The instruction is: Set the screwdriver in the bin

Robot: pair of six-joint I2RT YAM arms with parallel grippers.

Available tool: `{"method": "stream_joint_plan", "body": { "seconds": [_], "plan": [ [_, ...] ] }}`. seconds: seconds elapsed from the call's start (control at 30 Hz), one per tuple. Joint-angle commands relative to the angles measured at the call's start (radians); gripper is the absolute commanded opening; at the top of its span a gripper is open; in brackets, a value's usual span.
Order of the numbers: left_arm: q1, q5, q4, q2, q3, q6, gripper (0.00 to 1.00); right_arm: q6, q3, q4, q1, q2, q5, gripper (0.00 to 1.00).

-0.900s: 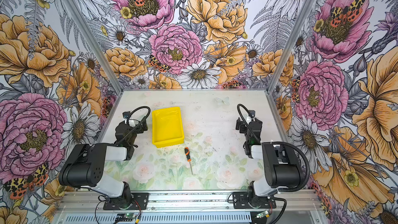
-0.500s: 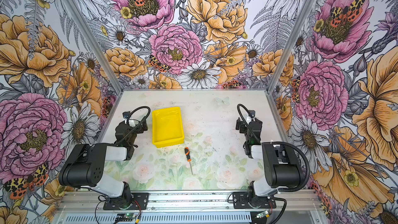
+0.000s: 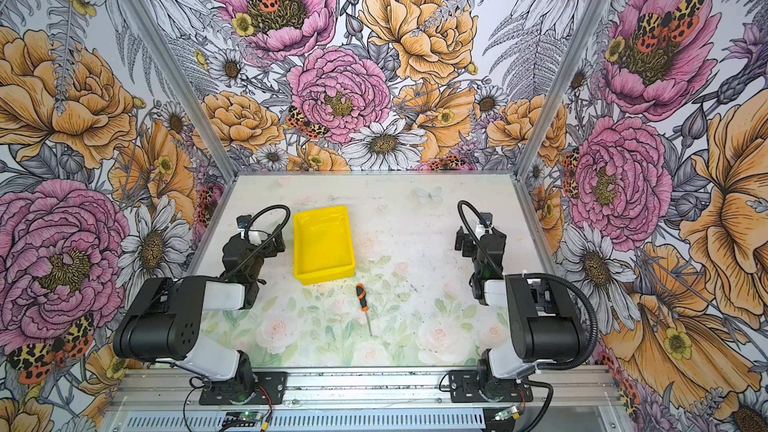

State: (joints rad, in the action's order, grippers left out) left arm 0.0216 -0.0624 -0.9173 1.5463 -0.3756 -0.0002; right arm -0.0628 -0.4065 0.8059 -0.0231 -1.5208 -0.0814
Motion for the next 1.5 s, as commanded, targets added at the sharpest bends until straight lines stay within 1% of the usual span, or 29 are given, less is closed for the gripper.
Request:
{"method": "stream_joint_plan", "body": {
  "seconds": [0.0,0.07,0.1,0.13,0.2,0.23,0.27,0.3,0.37,0.4,0.43,0.47,0.57,0.63,0.73,0.87,0.97,1.03,1.13,1.3,1.47],
  "plan": [
    [-0.009,-0.020,-0.036,-0.009,0.015,0.005,0.99,-0.014,0.008,0.042,0.004,-0.010,-0.012,0.99],
    [-0.015,-0.067,-0.083,-0.054,0.056,-0.004,0.99,-0.024,-0.013,-0.023,0.011,0.030,-0.060,1.00],
    [-0.020,-0.099,-0.077,-0.087,0.068,-0.007,0.99,-0.028,-0.026,-0.078,0.012,0.057,-0.074,0.99],
    [-0.023,-0.134,-0.035,-0.140,0.073,-0.013,0.98,-0.036,-0.050,-0.156,0.014,0.091,-0.085,0.99],
    [-0.028,-0.227,0.209,-0.272,0.025,-0.071,0.99,-0.069,-0.099,-0.328,0.021,0.148,-0.118,0.99],
    [-0.027,-0.257,0.385,-0.327,-0.022,-0.102,0.99,-0.086,-0.141,-0.437,0.027,0.172,-0.145,0.99],
    [-0.026,-0.259,0.484,-0.373,-0.047,-0.120,0.99,-0.114,-0.185,-0.559,0.041,0.193,-0.184,0.99],
    [-0.028,-0.257,0.532,-0.416,-0.051,-0.137,0.99,-0.142,-0.222,-0.664,0.055,0.205,-0.225,0.99],
    [-0.028,-0.268,0.714,-0.527,-0.084,-0.243,0.99,-0.230,-0.310,-0.878,0.083,0.219,-0.304,1.00],
    [-0.029,-0.272,0.798,-0.567,-0.107,-0.288,0.98,-0.277,-0.338,-0.948,0.092,0.223,-0.313,0.99],
    [-0.029,-0.265,0.905,-0.604,-0.132,-0.347,0.99,-0.327,-0.364,-1.028,0.100,0.230,-0.302,0.99],
    [-0.029,-0.234,0.990,-0.635,-0.155,-0.380,0.99,-0.363,-0.385,-1.099,0.111,0.239,-0.269,0.99],
    [-0.034,-0.101,1.164,-0.700,-0.186,-0.418,0.99,-0.440,-0.434,-1.252,0.161,0.252,-0.175,0.99],
    [-0.073,-0.091,1.226,-0.739,-0.186,-0.465,0.99,-0.465,-0.444,-1.315,0.203,0.255,-0.105,1.00],
    [-0.137,-0.020,1.238,-0.777,-0.177,-0.490,0.99,-0.477,-0.422,-1.357,0.307,0.274,-0.041,0.99],
    [-0.206,-0.001,1.291,-0.783,-0.180,-0.524,0.99,-0.496,-0.378,-1.373,0.460,0.310,-0.010,1.00],
    [-0.257,0.036,1.322,-0.774,-0.175,-0.520,0.99,-0.512,-0.359,-1.381,0.572,0.308,0.015,0.99],
    [-0.316,0.043,1.336,-0.770,-0.171,-0.516,0.99,-0.517,-0.355,-1.377,0.656,0.295,0.011,0.99],
    [-0.396,0.021,1.348,-0.784,-0.160,-0.522,0.99,-0.512,-0.383,-1.375,0.756,0.238,-0.004,0.99],
    [-0.484,-0.010,1.350,-0.837,-0.129,-0.594,0.99,-0.515,-0.479,-1.353,0.901,0.106,-0.016,0.98],
    [-0.570,-0.100,1.430,-0.892,-0.129,-0.641,0.99,-0.544,-0.549,-1.296,0.968,-0.025,-0.004,0.94]
  ]
}}
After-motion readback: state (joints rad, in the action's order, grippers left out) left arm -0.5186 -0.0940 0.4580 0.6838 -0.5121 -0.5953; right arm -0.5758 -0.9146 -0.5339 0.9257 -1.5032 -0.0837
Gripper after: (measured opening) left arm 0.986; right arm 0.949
